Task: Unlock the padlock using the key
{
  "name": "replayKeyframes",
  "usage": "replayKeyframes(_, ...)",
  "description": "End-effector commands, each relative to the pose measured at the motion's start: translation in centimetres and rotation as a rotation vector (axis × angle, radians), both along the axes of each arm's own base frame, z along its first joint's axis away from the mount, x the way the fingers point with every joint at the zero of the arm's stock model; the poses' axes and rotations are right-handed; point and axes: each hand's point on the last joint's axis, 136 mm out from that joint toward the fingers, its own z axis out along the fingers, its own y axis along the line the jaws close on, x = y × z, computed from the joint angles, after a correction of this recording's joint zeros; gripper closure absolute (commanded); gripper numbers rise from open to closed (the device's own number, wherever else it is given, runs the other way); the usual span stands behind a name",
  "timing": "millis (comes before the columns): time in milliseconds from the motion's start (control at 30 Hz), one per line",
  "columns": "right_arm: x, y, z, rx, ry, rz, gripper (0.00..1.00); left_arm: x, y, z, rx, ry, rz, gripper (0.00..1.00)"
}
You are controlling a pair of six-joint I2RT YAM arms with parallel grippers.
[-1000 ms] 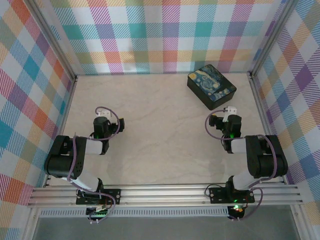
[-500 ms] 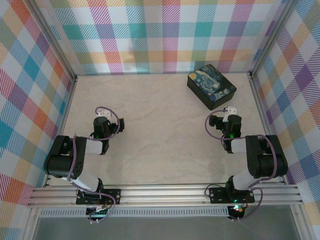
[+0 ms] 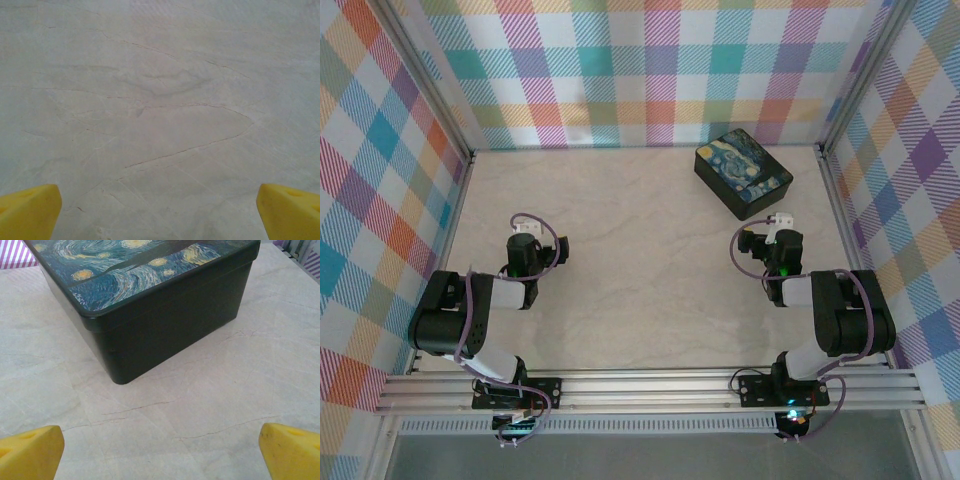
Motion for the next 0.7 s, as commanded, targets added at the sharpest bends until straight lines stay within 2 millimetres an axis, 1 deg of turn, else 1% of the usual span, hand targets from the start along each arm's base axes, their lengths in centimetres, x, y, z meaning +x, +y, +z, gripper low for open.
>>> replayKeyframes(0,0.2,0.1,1.1,0.01,-0.043,-0.006,0.0,0.9,0.4,1.3,-0.003,-0.045,0.013,0.0)
replayKeyframes(133,0.2,0.1,1.2,0.012,-0.047,-0.008,0.0,1.0,0.1,1.3,-0.016,-0.035,-0.012,0.0)
replayKeyframes(167,0.4,0.0,1.7,0.013,-0.047,-0.011,0.0,1.1,0.0,1.5,-0.015,-0.032,-0.019,0.0)
replayKeyframes(200,0.3,0.4,1.8,0.018,-0.031,0.015,0.0,1.1,0.1,1.6,-0.013,-0.029,-0.015,0.0)
replayKeyframes(233,0.4,0.2,2.4,0.006,-0.046,0.008,0.0,1.1,0.4,1.9,-0.009,-0.021,0.008,0.0)
replayKeyframes(300,0.2,-1.0,3.3,0.034,0.044,-0.071,0.0,1.8,1.2,3.3,0.005,0.024,0.06,0.0)
replayKeyframes(367,0.2,-1.0,4.9,0.084,0.075,-0.057,0.0,2.3,1.5,4.9,0.026,0.064,0.092,0.0)
replayKeyframes(400,0.5,-1.0,5.8,0.113,0.087,-0.049,0.0,2.5,1.7,5.7,0.021,0.072,0.12,0.0)
replayKeyframes(433,0.8,-1.0,6.1,0.151,0.124,-0.046,0.0,2.8,1.9,6.9,0.005,0.071,0.149,0.0)
replayKeyframes(567,2.7,-0.7,6.8,0.251,0.223,-0.046,0.04,2.9,2.0,9.7,-0.04,0.135,0.256,0.0)
replayKeyframes(600,3.2,-0.7,6.9,0.281,0.243,-0.051,0.04,2.7,1.8,10.1,-0.043,0.161,0.277,0.0)
replayKeyframes(667,4.3,-0.9,7.1,0.346,0.282,-0.066,0.06,2.3,0.3,10.9,-0.031,0.203,0.261,0.0)
